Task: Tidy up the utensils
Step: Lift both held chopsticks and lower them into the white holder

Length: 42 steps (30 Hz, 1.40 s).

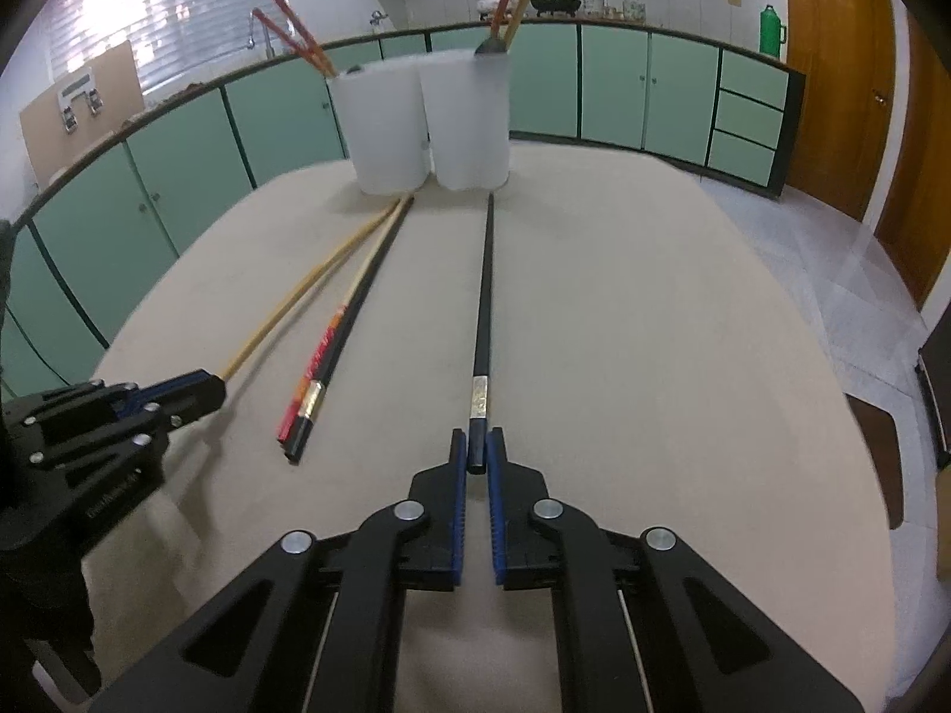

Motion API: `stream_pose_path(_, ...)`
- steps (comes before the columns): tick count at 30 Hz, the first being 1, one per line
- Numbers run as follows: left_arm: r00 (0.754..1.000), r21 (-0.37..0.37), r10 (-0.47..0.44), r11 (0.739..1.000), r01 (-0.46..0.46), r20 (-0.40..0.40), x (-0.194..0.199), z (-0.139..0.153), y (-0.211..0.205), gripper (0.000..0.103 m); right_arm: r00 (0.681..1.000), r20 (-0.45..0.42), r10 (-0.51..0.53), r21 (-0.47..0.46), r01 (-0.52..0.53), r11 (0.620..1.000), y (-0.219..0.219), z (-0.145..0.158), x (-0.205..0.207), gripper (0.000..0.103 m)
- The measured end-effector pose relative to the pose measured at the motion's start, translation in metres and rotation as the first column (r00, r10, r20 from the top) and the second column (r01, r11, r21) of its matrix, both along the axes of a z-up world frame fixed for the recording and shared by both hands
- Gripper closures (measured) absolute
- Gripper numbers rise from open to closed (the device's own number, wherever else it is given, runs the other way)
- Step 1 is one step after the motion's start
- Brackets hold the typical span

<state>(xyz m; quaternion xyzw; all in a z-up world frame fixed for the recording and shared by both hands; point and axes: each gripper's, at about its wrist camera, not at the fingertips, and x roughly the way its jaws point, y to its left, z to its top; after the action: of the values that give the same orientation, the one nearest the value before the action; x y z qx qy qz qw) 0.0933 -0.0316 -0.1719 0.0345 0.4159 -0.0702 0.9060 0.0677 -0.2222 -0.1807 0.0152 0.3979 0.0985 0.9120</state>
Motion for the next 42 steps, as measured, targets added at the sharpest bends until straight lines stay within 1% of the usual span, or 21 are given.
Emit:
stream_pose_path(7, 0.996, -0.014, 0.000, 1.000, 0.002, 0.088, -0.007, 0.046, 0.012, 0.097, 0.997, 0.082, -0.002, 0.016, 0.000, 1.000, -0.011, 0.043, -0.004, 0.096)
stream_pose_path(13, 0.983, -0.033, -0.009, 0.999, 0.016, 0.182, -0.004, 0.091, 0.016, 0.097, 0.986, 0.163, 0.022, -0.006, -0.022, 1.000, -0.013, 0.086, -0.001, 0.097)
stream_pose_path(16, 0.975, -0.044, -0.021, 0.999, 0.032, 0.219, 0.001, 0.111, 0.016, 0.097, 0.980, 0.196, 0.045, 0.001, -0.046, 0.999, -0.015, 0.111, 0.006, 0.097)
stream_pose_path(20, 0.967, -0.055, -0.039, 0.997, 0.055, 0.253, 0.009, 0.134, 0.012, 0.097, 0.967, 0.240, 0.081, 0.004, -0.084, 0.996, -0.012, 0.147, 0.019, 0.097)
stream_pose_path(24, 0.956, -0.054, -0.068, 0.995, 0.087, 0.285, 0.018, 0.158, 0.007, 0.097, 0.958, 0.261, 0.121, -0.009, -0.123, 0.992, -0.009, 0.176, 0.035, 0.097)
stream_pose_path(28, 0.948, -0.065, -0.092, 0.991, 0.117, 0.305, 0.022, 0.175, 0.004, 0.097, 0.950, 0.267, 0.162, -0.030, -0.160, 0.987, -0.003, 0.196, 0.048, 0.097)
stream_pose_path(32, 0.941, -0.100, -0.112, 0.983, 0.151, 0.318, 0.030, 0.192, 0.006, 0.097, 0.938, 0.289, 0.191, -0.037, -0.189, 0.981, 0.002, 0.215, 0.057, 0.097)
stream_pose_path(38, 0.919, -0.125, -0.115, 0.977, 0.174, 0.378, 0.045, 0.226, 0.006, 0.097, 0.912, 0.363, 0.189, 0.000, -0.203, 0.979, -0.006, 0.257, 0.073, 0.097)
stream_pose_path(42, 0.886, -0.123, -0.100, 0.977, 0.173, 0.453, 0.062, 0.255, 0.001, 0.097, 0.885, 0.444, 0.140, 0.035, -0.174, 0.984, -0.010, 0.290, 0.092, 0.097)
